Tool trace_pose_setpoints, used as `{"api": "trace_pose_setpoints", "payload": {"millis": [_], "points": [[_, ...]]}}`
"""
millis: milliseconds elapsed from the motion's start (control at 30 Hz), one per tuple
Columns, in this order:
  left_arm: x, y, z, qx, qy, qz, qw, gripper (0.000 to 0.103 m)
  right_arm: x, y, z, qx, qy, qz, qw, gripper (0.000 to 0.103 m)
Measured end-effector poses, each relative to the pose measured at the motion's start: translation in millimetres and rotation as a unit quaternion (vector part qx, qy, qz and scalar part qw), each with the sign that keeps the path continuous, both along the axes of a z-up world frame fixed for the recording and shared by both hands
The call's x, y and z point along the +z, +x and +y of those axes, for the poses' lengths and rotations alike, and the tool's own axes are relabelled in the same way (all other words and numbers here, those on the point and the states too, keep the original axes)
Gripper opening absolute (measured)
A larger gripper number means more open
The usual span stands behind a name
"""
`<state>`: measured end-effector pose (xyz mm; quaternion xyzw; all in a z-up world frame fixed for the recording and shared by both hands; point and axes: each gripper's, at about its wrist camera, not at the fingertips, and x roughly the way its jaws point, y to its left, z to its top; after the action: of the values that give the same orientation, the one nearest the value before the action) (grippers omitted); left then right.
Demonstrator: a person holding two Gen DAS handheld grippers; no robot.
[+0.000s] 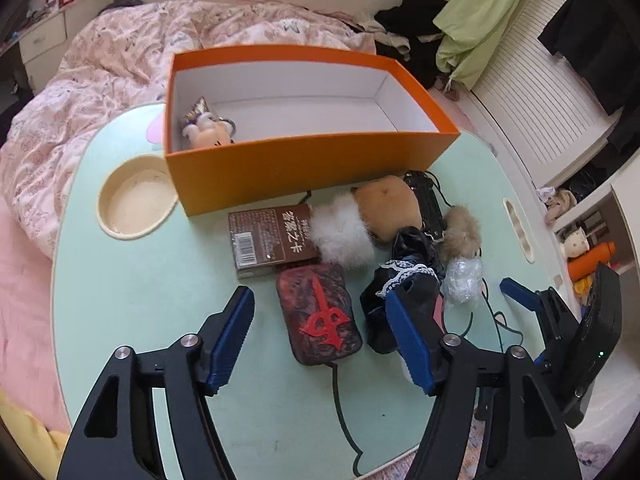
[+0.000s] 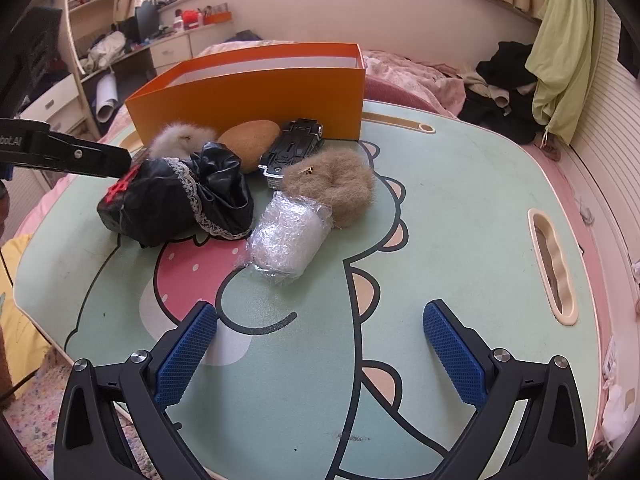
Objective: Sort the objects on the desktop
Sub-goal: 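Lift the red-symbol case out and set it in front of the carton, open left gripper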
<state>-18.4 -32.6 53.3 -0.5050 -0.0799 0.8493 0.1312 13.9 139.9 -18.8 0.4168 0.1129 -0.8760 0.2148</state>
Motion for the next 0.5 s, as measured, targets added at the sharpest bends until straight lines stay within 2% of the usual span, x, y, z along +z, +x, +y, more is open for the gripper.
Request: {"api": "trace_pose_setpoints", "payload": {"millis": [100, 267, 433, 500], "points": [[1, 18, -6, 0.031, -0.03, 0.033, 0.9985, 0.08, 0, 0, 0, 0.0, 0.0, 0.0, 1.0, 0.103], [-21, 44, 9, 0.029, -0.072, 0.046, 0.9959, 0.081, 0, 0, 1, 0.0, 0.0, 0.0, 1.0, 0.103], [-43, 44, 29, 0.041, -0.105, 0.06, 0.9918, 0.082, 0, 0, 1, 0.001, 0.0, 0.0, 1.0, 0.103], [-45, 44, 34, 0.048, -0.128, 0.083, 0.9871, 0.087, 0, 0, 0, 0.001, 0.001, 0.0, 1.0, 0.103]]}}
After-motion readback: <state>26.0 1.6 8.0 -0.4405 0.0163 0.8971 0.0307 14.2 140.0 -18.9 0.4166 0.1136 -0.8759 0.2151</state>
